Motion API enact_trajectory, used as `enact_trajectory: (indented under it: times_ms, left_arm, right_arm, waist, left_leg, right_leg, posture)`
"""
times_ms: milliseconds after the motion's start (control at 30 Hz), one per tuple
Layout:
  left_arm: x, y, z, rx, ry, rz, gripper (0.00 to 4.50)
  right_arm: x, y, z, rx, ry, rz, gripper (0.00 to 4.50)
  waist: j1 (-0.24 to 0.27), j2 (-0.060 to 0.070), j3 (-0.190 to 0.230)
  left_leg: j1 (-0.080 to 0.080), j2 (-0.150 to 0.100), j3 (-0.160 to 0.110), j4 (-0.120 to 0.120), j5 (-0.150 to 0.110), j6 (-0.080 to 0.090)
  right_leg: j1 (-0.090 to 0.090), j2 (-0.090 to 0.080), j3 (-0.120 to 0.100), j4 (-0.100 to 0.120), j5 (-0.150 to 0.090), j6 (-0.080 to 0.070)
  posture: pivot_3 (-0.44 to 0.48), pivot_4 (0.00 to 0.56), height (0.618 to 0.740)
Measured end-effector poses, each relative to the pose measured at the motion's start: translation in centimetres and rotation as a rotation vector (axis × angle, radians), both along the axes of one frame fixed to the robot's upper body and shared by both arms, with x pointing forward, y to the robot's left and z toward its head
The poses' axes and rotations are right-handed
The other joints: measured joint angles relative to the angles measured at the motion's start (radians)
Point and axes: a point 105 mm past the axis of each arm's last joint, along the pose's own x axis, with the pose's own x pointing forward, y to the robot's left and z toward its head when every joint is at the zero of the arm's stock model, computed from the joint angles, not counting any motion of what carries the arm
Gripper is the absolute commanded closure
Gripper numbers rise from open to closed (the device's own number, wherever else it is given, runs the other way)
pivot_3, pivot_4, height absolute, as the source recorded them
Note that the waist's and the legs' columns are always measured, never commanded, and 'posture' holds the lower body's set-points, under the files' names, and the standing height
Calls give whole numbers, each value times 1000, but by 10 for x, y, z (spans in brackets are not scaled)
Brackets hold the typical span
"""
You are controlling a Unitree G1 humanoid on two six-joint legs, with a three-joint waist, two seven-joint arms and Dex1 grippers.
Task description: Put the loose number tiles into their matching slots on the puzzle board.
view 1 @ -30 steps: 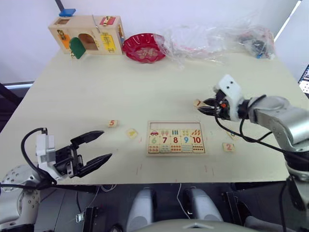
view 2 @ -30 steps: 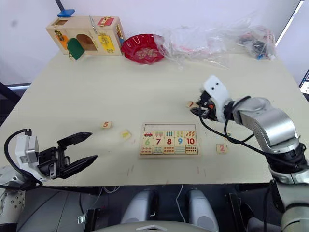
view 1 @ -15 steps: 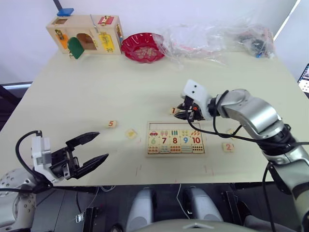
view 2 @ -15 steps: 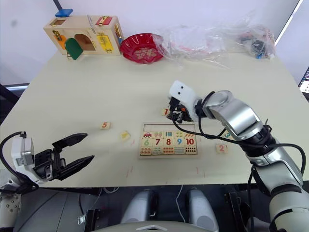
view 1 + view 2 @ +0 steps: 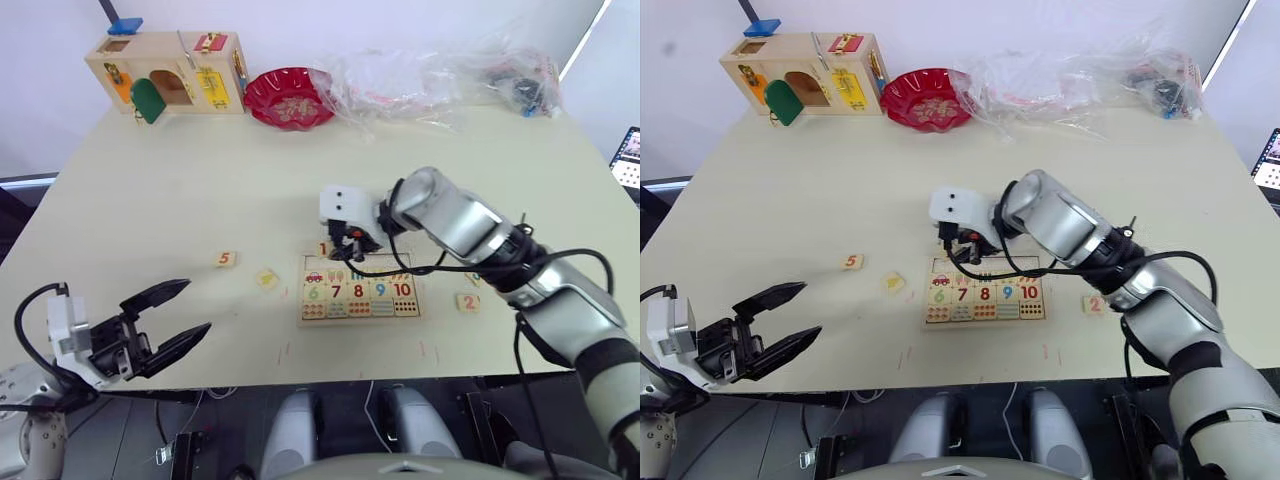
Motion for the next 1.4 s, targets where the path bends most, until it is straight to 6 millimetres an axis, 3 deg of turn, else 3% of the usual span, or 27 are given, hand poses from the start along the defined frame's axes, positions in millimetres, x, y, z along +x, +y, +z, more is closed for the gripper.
enact_trajectory:
  times_ms: [167, 367, 1400]
  left_arm:
    - [-1, 1, -2, -2, 7, 5, 0]
    - [-1, 1, -2, 0, 7, 5, 0]
    - [1, 1, 0, 4, 7, 7, 0]
  right_arm:
    - [1, 14, -10, -29, 24, 16, 3495]
    - [10, 15, -21, -85, 8, -7, 3495]
    - [16, 20, -27, -168, -5, 2, 3495]
  waist:
    - [1, 0, 0]
    - [0, 0, 0]
    - [-1, 0, 0]
  left_leg:
    - [0, 0, 0, 0, 0, 0]
    - [0, 0, -1, 0, 0, 0]
    - [0, 0, 0, -2, 0, 0]
  right_leg:
    - [0, -1, 0, 0, 0, 0]
    - [-1, -1, -1, 0, 0, 0]
    - [-2, -2, -1, 0, 0, -1]
  posture:
    - [0, 150, 740]
    - [0, 150, 740]
    - [0, 150, 740]
